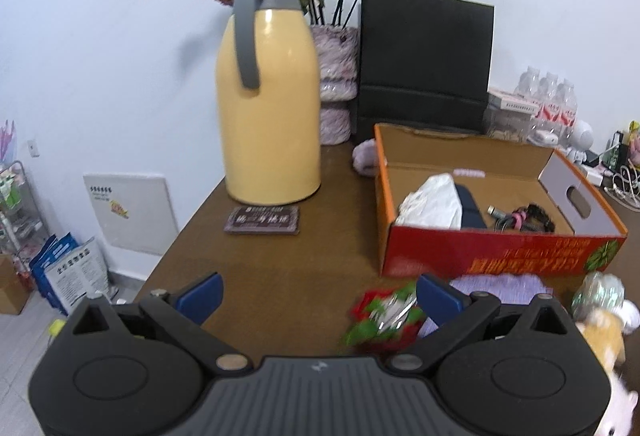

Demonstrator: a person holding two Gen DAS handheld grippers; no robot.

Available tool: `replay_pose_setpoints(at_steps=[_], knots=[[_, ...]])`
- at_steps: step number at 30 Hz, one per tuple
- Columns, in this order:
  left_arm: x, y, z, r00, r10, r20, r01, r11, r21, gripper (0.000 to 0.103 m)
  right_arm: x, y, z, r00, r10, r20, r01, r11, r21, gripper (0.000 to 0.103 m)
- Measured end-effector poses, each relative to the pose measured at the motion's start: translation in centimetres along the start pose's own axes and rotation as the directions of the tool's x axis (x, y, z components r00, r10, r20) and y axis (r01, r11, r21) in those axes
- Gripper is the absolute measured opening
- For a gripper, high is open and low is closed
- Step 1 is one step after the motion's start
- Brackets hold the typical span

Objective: Organize objects
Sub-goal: 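Move both grippers back toward the red flower clip and white bottle cap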

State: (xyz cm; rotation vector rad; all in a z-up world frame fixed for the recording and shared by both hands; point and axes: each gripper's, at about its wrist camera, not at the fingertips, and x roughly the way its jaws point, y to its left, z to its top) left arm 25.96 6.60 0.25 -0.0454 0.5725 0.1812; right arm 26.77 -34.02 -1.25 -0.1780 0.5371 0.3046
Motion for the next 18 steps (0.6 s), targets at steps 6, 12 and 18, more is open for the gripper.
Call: replay_pose_setpoints(at_steps=[6,12,18], knots=[[-0.5,0.5,-1.9,0.999,0.013,-0.047,-0.013,1.000,0.009,0.103,-0.8,-0.5,-1.2,0.999,-0.011,-0.033,0.011,1.000,0.006,0.103],[0.2,0.4,-3.0,0.996,0.009,-0.094,-0.007,1.000,0.018,0.103,-0.5,-1.2,-1.9,0.998,-0.023,-0.058,0.025,0.999,0.029,0.103],[1.5,-0.1,-3.3,0.993,-0.005,-0.118,0.008,1.000,0.021,0.103,0.5,-1.5,-2.1,0.997,-0.032,-0.070,0.035,0.999,0.042,0.103]])
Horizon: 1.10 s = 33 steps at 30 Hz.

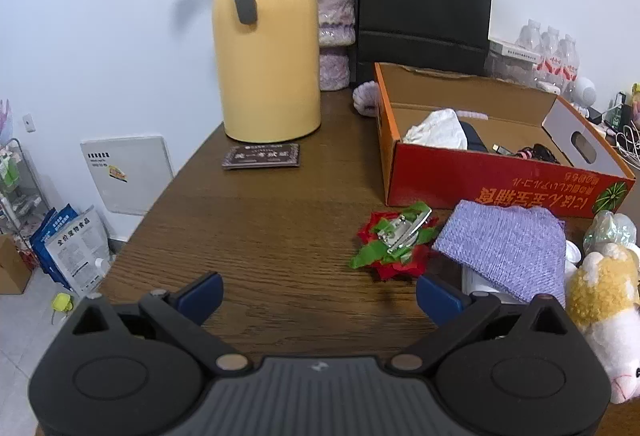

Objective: Organize objects
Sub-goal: 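Move both grippers back toward the red flower clip and white bottle cap, then grasp the red flower hair clip with the left gripper while the right gripper grasps the white cap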

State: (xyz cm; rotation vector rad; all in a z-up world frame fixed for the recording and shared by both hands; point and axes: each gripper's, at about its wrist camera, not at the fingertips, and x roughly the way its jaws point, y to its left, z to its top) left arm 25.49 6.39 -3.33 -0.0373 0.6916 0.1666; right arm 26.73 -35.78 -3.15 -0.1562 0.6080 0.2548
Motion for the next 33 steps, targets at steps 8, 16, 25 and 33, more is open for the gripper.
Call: replay_pose_setpoints(at_steps=[8,16,25,33], knots=[[2.3,-0.7,0.3,1.000,-0.019,-0.025,0.018,1.000,-0.006,0.103,2.1,-0.3,0.3,1.000,-0.003,-0.007,0.003,1.000,0.026,0.103],[4.4,-1.3,1.4,0.999,-0.038,-0.024,0.038,0.999,-0.014,0.103,3.6,0.0,1.1,1.000,0.012,-0.003,-0.012,1.000,0.029,0.103],[5.8,-2.0,2.2,0.994,-0.111,0.008,0.111,0.993,-0.036,0.066,4.4,0.1,1.5,0.997,0.067,-0.024,-0.066,0.997,0.039,0.054],[5.2,-2.1,1.6,0.988,-0.147,0.054,0.149,0.988,-0.044,0.033,3.8,0.6,1.5,0.998,0.056,0.014,-0.057,0.998,0.015,0.040]])
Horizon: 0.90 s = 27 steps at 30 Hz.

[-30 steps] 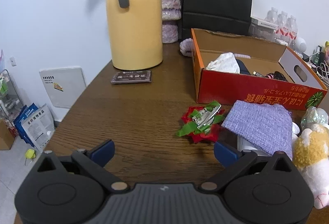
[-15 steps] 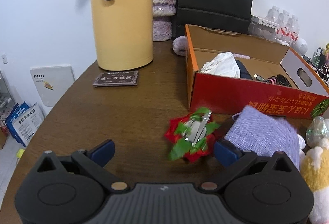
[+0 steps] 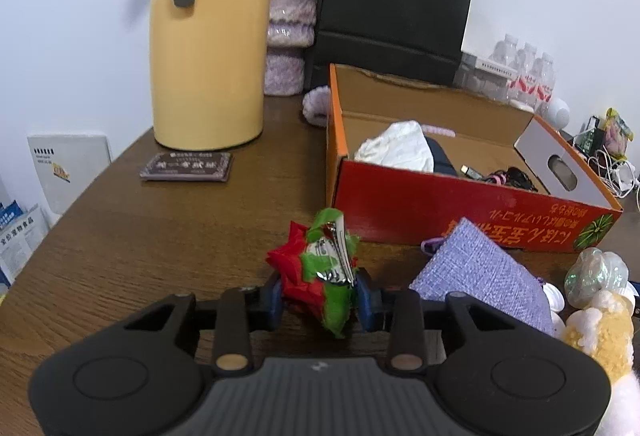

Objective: Organize objects
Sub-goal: 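Grasp the red flower hair clip with the left gripper while the right gripper grasps the white cap, then lower the flower clip into the box with the left gripper while the right gripper drops the cap in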

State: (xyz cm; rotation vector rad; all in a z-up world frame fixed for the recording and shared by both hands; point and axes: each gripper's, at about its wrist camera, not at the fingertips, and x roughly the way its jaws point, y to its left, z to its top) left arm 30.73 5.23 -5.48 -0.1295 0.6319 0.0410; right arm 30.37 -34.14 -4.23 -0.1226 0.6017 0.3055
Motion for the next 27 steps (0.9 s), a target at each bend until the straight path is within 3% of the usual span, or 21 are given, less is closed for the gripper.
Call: replay_pose_setpoints(at_steps=[15,27], knots=[[-2.3,1.2,-0.3,0.995,0.084,0.054,-0.080,0.994,-0.078,0.033,-1.8,0.2,-0.1,0.993,-0.042,0.113,0.041,0.999,0.010,0.040],[-5.1,-0.6,0.7,0.992,0.049,0.114,-0.043,0.997,-0.058,0.033,-3.4,1.9,1.3,0.985,-0.007,0.173,0.005,1.000,0.015,0.040]])
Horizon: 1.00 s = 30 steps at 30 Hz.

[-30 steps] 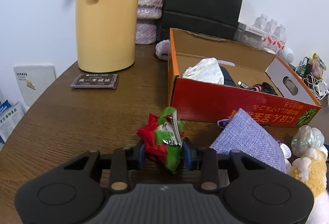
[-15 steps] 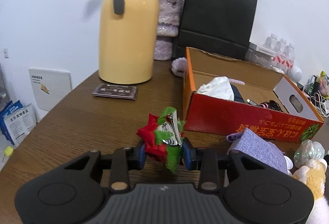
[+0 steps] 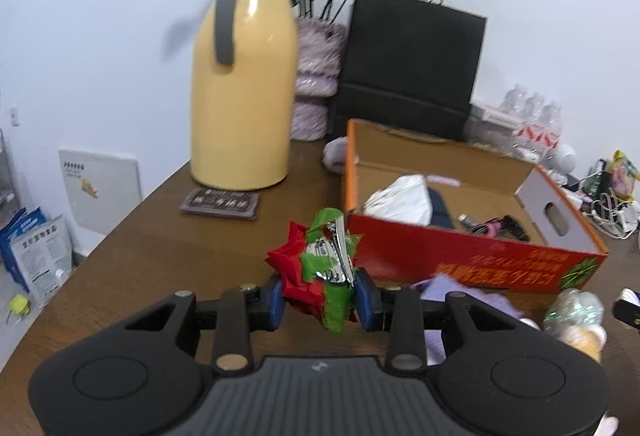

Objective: Organize objects
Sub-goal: 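Lower the flower clip into the box with the left gripper while the right gripper drops the cap in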

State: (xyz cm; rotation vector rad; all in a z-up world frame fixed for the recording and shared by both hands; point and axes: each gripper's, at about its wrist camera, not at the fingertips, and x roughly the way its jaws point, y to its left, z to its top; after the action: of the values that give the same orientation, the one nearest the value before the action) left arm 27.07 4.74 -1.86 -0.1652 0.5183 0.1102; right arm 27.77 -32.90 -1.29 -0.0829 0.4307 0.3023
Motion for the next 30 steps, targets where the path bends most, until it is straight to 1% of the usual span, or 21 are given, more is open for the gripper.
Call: replay_pose_setpoints(at_steps=[11,16,19,24,30], knots=[[-1.6,-4.5,2.7,0.995,-0.079,0.059,0.076,0.996,0.052,0.033,0.1,2.7,3.4,0.997,0.055,0.062,-0.054,0.998,-0.019,0.040],[-1.4,-7.0,3.9,0.989,-0.118,0.088,0.111,0.990,0.083,0.033,0.5,3.8,5.0,0.994,0.072,0.088,-0.069,0.997,-0.032,0.041],[-1.0,-8.2,4.4,0.987,-0.136,0.088,0.129,0.988,0.089,0.033,1.0,4.3,5.8,0.992,0.081,0.100,-0.077,0.996,-0.036,0.041],[0.1,-10.5,5.2,0.986,-0.137,0.091,0.125,0.985,0.122,0.033,1.9,5.1,6.9,0.990,0.090,0.112,-0.086,0.995,-0.045,0.041],[1.8,-11.9,6.2,0.986,-0.132,0.100,0.117,0.984,0.136,0.033,3.8,5.3,8.0,0.989,0.090,0.118,-0.083,0.994,-0.065,0.041]])
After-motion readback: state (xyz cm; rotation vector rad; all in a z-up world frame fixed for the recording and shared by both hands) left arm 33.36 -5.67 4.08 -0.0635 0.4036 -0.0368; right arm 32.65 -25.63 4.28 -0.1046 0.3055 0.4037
